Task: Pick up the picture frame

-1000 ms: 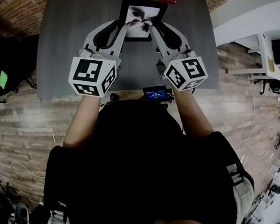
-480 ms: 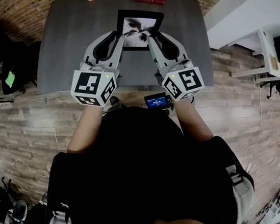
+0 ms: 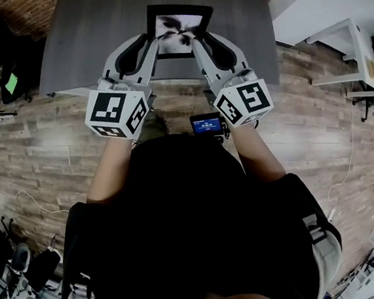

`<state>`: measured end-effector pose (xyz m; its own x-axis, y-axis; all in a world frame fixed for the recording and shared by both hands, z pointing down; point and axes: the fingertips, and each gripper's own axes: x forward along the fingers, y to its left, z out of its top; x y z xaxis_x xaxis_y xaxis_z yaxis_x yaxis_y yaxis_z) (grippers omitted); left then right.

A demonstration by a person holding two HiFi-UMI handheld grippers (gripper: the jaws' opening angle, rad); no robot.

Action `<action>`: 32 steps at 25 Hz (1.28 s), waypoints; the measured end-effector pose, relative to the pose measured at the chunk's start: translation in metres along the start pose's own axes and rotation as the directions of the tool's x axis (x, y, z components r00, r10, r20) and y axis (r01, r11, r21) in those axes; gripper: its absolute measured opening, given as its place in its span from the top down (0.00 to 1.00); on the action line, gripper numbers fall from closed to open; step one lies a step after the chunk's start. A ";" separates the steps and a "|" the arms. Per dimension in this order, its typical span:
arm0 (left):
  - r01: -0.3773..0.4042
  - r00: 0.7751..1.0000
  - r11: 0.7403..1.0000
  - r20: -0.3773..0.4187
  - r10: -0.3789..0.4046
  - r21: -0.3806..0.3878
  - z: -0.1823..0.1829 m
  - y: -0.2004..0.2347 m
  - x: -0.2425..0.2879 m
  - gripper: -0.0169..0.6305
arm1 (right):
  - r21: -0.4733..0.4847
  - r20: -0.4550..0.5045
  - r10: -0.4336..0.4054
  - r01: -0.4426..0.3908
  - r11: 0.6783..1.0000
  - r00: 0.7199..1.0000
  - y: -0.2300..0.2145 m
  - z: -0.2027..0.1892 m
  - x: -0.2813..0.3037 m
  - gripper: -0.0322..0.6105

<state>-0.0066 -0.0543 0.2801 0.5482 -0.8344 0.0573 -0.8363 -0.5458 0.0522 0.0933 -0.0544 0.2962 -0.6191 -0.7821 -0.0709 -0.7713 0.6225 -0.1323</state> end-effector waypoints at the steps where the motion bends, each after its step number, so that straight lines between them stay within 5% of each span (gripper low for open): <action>1: -0.007 1.000 1.000 -0.005 0.007 -0.001 -0.002 -0.007 -0.006 0.87 | 0.011 -0.003 0.008 -0.008 1.000 1.000 0.003 -0.002 -0.009 0.81; 12: -0.027 0.999 0.999 -0.034 0.026 -0.022 -0.013 -0.054 -0.071 0.87 | 0.044 -0.014 0.039 -0.038 0.998 0.999 0.049 -0.007 -0.074 0.81; 32: 0.051 0.998 0.988 0.036 -0.046 -0.144 -0.020 0.000 -0.219 0.87 | 0.000 -0.086 -0.016 0.016 1.000 0.996 0.208 -0.020 -0.075 0.81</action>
<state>-0.1262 0.1301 0.2879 0.5857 -0.8103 0.0193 -0.7967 -0.5711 0.1979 -0.0235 0.1347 0.2940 -0.6170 -0.7868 0.0165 -0.7812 0.6098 -0.1336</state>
